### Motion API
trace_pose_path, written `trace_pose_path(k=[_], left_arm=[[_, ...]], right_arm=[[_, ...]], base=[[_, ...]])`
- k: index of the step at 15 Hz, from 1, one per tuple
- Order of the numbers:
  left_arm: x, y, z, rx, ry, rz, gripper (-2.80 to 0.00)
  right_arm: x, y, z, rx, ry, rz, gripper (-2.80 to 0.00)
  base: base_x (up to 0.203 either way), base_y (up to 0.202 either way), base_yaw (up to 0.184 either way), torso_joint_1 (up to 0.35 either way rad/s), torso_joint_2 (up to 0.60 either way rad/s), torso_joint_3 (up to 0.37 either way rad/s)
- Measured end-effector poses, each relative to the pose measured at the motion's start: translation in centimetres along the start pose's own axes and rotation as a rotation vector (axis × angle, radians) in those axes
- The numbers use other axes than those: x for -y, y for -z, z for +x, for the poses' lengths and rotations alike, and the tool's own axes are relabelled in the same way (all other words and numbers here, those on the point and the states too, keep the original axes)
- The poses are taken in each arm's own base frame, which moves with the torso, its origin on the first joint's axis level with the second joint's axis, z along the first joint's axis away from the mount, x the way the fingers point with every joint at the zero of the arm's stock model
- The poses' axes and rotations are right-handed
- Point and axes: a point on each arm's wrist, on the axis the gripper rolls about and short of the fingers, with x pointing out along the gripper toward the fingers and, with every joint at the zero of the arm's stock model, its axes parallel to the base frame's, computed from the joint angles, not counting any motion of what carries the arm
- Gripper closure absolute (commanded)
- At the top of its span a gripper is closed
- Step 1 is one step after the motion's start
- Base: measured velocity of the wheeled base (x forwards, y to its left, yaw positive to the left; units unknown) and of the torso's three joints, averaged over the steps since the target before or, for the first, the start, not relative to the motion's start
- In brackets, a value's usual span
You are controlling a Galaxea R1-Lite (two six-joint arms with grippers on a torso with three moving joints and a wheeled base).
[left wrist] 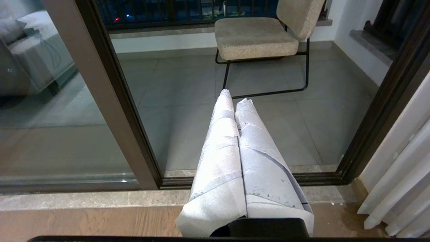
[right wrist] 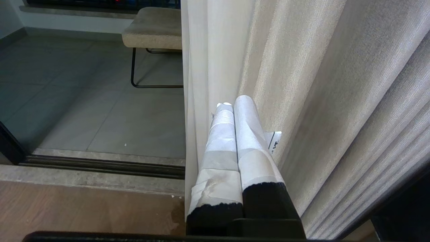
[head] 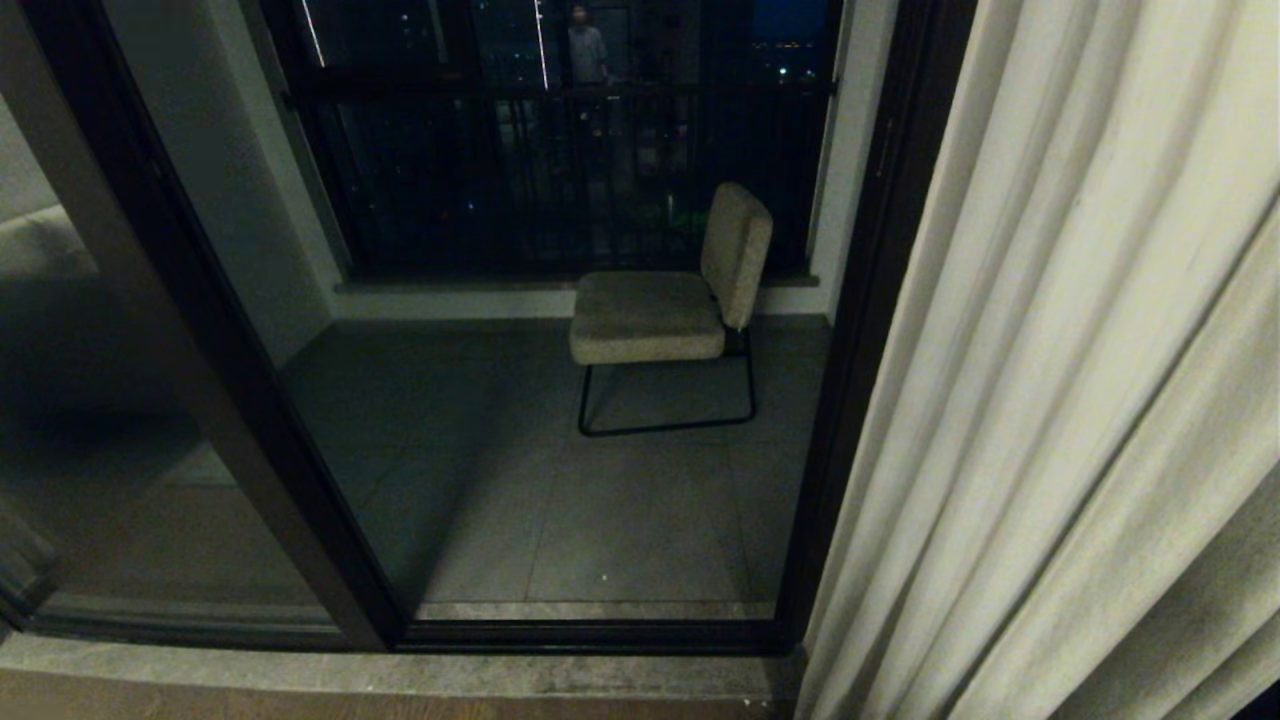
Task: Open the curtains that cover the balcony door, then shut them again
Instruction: Pull the inner curtains open on both sides, then close the inner curtains on both sides
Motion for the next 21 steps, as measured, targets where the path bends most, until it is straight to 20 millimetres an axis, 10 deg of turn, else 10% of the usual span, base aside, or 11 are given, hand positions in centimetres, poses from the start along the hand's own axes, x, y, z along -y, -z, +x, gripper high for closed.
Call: trace_pose_path(k=[21], left_arm=[[0.0,0.0,0.0,0.0,0.0,0.0,0.0]], right_arm=[[-0.06,-0.04,0.0,0.006,-0.026,-0.093,0.0]], base=[[0.0,0.0,0.0,0.0,0.0,0.0]])
